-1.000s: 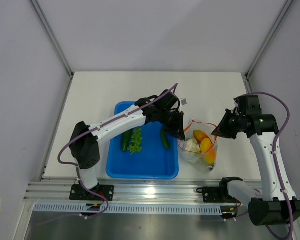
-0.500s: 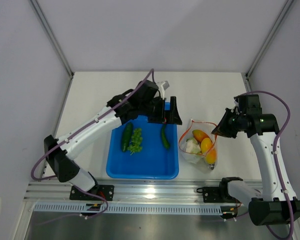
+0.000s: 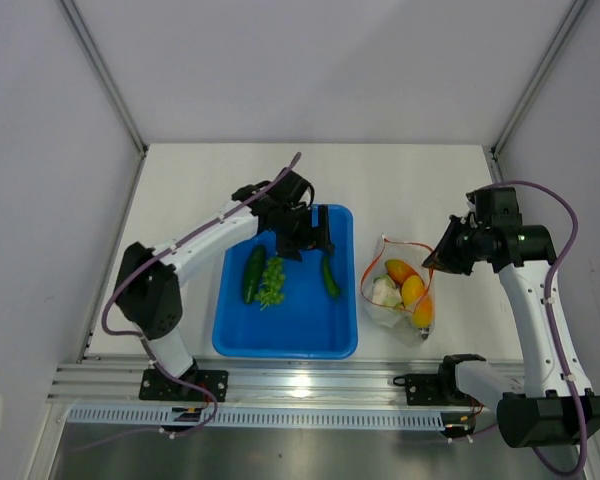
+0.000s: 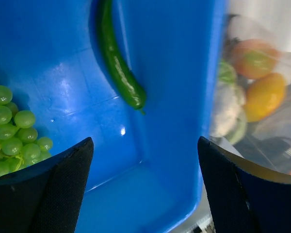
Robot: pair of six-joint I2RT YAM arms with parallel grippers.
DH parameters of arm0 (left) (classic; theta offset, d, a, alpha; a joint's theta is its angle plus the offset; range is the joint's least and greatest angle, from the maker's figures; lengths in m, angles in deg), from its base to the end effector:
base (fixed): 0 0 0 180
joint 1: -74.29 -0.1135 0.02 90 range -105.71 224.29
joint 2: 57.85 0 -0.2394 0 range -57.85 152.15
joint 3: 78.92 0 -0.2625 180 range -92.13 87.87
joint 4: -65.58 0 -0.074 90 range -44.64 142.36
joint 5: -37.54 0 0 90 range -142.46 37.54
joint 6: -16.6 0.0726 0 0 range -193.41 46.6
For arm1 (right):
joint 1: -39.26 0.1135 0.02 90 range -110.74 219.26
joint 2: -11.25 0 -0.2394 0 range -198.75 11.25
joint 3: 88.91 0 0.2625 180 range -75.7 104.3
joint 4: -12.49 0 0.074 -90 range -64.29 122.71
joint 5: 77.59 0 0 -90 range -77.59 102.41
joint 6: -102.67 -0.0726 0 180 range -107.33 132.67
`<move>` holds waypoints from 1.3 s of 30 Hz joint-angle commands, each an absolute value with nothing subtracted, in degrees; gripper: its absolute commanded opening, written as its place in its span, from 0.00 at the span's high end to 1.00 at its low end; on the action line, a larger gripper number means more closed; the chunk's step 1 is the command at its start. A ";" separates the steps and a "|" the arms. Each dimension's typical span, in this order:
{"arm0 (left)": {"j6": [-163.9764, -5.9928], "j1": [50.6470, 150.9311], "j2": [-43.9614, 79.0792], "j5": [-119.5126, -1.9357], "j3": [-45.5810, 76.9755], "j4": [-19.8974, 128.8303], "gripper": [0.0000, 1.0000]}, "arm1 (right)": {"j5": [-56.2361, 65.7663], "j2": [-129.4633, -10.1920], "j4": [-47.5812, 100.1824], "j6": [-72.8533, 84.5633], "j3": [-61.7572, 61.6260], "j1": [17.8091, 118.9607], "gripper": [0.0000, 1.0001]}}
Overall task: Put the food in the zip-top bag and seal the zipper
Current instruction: Adjust the zipper food storage bag at the center of the board, then pick up the fake vegetable from the bin.
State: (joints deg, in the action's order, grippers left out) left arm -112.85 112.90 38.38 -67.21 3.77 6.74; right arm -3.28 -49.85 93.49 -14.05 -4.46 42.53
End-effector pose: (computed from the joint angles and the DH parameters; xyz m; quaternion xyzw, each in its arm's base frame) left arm 0.2896 -0.2549 0.2345 0.0287 0.9530 -0.2692 0.1362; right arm 0.2208 0.0323 0.3056 0.1561 0.9393 0.1980 0.2327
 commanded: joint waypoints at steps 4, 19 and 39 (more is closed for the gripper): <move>-115.15 112.52 49.53 -69.69 -2.37 3.33 0.13 | -2.89 -50.27 91.89 -12.91 -3.72 42.77 1.00; -121.74 112.43 64.05 -70.40 -9.43 1.83 0.22 | -2.97 -50.09 92.33 -12.82 -4.86 42.77 1.00; -127.20 113.14 67.57 -69.43 -6.00 2.53 0.42 | -2.80 -49.13 92.06 -12.99 -5.30 42.77 1.00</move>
State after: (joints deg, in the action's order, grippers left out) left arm -126.00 113.07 66.60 -69.35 -6.59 1.38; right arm -3.08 -50.39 92.88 -13.59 -5.44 42.53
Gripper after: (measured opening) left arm 0.603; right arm 0.003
